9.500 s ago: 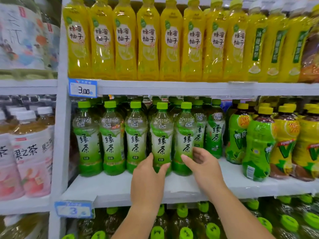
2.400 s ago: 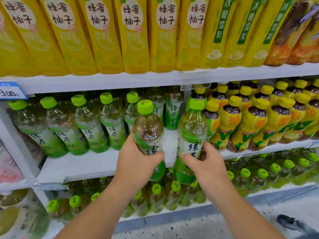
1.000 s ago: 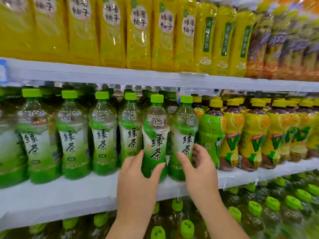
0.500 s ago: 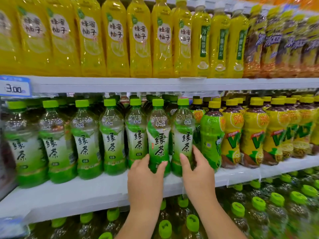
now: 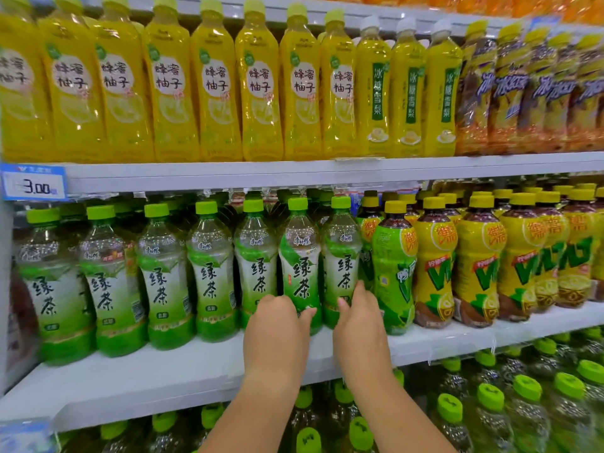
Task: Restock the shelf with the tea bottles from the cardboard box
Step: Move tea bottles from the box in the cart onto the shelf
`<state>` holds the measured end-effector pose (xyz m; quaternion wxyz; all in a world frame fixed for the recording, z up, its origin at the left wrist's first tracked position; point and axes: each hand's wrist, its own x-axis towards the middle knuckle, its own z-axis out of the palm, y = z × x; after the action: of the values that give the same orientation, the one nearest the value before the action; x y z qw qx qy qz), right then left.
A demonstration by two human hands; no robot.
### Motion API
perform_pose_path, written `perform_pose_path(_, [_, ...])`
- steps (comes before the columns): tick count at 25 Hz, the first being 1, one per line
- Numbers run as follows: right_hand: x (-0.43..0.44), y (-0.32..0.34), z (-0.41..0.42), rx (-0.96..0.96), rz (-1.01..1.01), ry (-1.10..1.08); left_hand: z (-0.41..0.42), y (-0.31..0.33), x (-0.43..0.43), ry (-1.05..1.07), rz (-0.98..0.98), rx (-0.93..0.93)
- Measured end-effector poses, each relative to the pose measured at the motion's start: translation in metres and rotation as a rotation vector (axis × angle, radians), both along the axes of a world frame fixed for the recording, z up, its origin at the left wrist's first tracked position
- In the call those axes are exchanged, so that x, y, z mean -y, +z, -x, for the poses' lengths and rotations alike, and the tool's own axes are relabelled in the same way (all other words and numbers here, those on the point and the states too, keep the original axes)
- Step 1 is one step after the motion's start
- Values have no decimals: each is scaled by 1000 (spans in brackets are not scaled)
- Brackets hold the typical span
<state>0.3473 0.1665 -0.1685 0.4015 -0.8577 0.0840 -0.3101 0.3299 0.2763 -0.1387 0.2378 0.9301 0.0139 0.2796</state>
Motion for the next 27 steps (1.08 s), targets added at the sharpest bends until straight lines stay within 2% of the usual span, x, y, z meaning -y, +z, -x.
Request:
perform_pose_path(3, [0, -3, -2, -9, 45, -20, -5, 0, 1, -1, -9, -8])
perform_pose_path(9, [3, 0, -10, -23, -28, -36, -14, -4, 1, -15, -38, 7])
perform_pose_path(14, [-1, 3, -16, -18, 114, -65, -21, -6, 0, -1, -77, 38])
perform_pose_path(18, [-2, -1, -17, -10, 98, -82, -24, -6, 0, -2, -100, 48])
perform_pose_path(24, [-3, -6, -16, 43, 40, -114, -24, -12, -1, -65, -11, 51])
perform_pose_path(27, [-3, -7, -16, 59, 48, -116, -19, -14, -4, -149, 153, 87])
